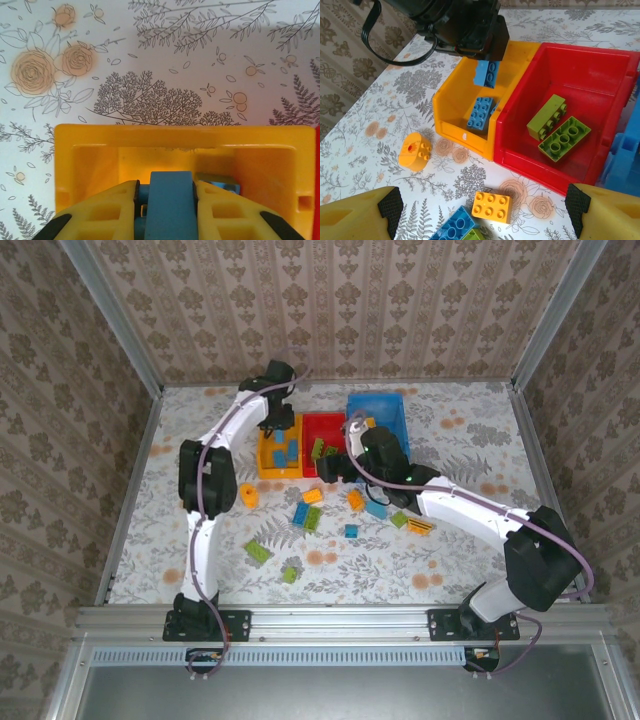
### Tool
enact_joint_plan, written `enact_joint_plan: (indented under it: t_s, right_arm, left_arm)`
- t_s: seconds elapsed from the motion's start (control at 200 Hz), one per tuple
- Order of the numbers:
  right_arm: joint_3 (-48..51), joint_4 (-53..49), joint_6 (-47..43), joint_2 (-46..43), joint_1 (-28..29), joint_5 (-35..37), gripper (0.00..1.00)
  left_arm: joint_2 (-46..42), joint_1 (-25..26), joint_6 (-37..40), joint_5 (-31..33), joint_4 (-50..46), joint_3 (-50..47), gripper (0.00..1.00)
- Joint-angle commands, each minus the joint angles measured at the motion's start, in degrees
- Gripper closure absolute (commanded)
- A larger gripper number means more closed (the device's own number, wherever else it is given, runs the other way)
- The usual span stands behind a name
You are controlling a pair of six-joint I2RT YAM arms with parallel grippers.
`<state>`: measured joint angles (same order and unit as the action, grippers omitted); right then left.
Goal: Sort the legos into containers by color
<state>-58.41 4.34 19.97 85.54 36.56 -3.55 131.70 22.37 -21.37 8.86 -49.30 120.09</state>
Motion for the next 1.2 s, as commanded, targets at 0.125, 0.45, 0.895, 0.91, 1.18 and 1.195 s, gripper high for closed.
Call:
enact_joint_plan:
  t_s: [0.125, 0.45, 0.895, 0.91, 1.18, 1.195]
  right_arm:
    - [1.16, -1.53, 0.98, -1.22, -0.96, 0.87, 0.12]
    - [7.27, -16.9, 3.99, -10.57, -2.28, 11.68, 0.13]
    - [3.32, -61.33, 14.31, -13.08, -10.15, 15.56, 0.18]
    - [3.1, -62.25, 14.96, -12.62, -10.52, 15.13, 0.19]
    - [12.98, -55.36, 37.16, -13.66, -22.72, -2.43, 0.24]
    - [13.38, -54.54, 39.33, -14.0, -23.19, -2.91, 0.25]
  left_arm:
    - [-1.03, 0.54, -0.52, -0.25, 0.17, -1.6, 0.6]
    - [-11.38, 1.83, -2.64, -0.86, 2.15, -10.45, 0.52]
    - [-37.93, 13.73, 0.03, -22.53, 13.11, -41.5, 0.38]
    - [-38.4, 14.3, 0.47, -23.7, 13.63, -42.38, 0.38]
    - [-38.8, 23.2, 5.57, -29.64, 15.05, -46.64, 0.37]
    - [-38.71, 23.36, 5.48, -29.69, 15.29, -46.62, 0.37]
